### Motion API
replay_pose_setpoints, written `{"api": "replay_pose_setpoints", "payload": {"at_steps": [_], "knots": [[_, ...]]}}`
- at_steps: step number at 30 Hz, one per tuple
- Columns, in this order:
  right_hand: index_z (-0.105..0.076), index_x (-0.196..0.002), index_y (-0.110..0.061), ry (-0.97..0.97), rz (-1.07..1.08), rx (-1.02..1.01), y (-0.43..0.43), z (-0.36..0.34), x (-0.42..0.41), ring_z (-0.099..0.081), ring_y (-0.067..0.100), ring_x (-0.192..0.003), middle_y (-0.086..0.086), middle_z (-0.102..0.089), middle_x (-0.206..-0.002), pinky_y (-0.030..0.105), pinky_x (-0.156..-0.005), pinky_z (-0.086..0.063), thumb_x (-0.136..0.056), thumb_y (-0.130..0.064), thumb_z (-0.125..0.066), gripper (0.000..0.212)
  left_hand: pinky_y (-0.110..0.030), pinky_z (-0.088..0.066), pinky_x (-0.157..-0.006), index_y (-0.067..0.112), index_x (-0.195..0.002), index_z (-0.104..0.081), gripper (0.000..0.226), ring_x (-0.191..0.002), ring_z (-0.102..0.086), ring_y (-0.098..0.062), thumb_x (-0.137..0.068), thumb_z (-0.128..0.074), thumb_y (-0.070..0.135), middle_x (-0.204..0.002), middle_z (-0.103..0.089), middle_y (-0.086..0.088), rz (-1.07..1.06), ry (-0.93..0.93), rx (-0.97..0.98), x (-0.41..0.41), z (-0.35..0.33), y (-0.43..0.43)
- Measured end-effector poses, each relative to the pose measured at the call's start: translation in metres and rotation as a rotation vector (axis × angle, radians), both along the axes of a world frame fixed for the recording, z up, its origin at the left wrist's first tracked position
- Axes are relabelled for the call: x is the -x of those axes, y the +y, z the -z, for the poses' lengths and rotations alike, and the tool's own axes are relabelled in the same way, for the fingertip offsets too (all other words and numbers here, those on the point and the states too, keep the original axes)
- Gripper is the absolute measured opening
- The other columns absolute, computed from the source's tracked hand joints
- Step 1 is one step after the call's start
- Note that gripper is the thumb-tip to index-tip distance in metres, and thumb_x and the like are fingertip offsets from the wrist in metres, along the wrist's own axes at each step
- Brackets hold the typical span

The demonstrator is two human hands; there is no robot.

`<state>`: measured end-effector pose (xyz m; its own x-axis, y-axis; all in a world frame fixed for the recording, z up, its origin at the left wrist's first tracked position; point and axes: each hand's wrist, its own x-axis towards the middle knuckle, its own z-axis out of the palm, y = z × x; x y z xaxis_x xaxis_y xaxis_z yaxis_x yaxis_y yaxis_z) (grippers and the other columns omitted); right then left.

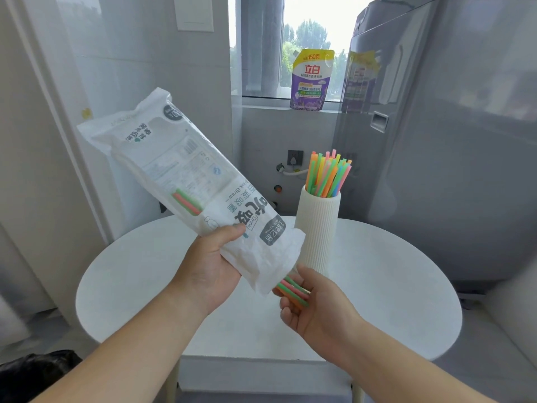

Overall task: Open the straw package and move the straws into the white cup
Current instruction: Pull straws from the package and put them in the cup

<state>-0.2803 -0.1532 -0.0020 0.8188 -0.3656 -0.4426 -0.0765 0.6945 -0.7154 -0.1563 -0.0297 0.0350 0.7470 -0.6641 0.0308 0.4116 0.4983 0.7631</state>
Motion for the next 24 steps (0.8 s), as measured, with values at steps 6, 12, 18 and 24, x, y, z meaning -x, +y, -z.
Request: {"api": "replay_pose_setpoints", "payload": {"at_steps": [6,12,18,24], "knots": [[-0.067,-0.093,0.004,-0.093,0.051,0.078,-0.016,-0.01,0.003,-0.058,0.014,-0.058,0.011,-0.068,-0.076,0.021,-0.052,-0.054,-0.092,-0.002,-0.063,0.007,-0.042,-0.056,-0.099,0.01,-0.142,-0.057,0.055,-0.126,-0.063,-0.03,-0.087,-0.064,0.003,-0.136,-0.067,-0.012,0.041,-0.032,-0.003,-0.005,0.004,0.001],[-0.068,-0.097,0.002,-0.182,0.168,0.059,-0.044,-0.027,0.011,-0.06,0.013,-0.061,0.011,-0.07,-0.084,0.019,-0.054,-0.055,-0.092,-0.004,-0.064,0.008,-0.048,-0.051,-0.103,0.015,-0.138,-0.061,0.048,-0.123,-0.065,-0.027,-0.09,-0.066,0.015,-0.133,-0.069,-0.01,0.007,-0.143,-0.099,0.001,0.007,-0.002],[-0.068,-0.088,0.001,-0.098,0.094,0.278,-0.058,-0.028,0.018,-0.059,0.014,-0.058,0.008,-0.064,-0.069,0.022,-0.055,-0.056,-0.091,-0.002,-0.065,0.005,-0.03,-0.059,-0.073,0.02,-0.125,-0.067,0.044,-0.099,-0.074,-0.015,-0.081,-0.072,0.023,-0.114,-0.076,-0.002,-0.083,-0.055,-0.118,0.003,0.006,-0.006],[-0.07,-0.084,-0.001,-0.038,0.1,0.388,-0.076,-0.034,0.022,-0.06,0.013,-0.056,0.007,-0.063,-0.066,0.021,-0.055,-0.056,-0.091,-0.002,-0.065,0.009,-0.026,-0.059,-0.059,0.021,-0.111,-0.072,0.026,-0.08,-0.075,-0.012,-0.086,-0.073,0.013,-0.099,-0.079,0.0,-0.134,0.074,-0.175,-0.001,0.011,-0.004]]}}
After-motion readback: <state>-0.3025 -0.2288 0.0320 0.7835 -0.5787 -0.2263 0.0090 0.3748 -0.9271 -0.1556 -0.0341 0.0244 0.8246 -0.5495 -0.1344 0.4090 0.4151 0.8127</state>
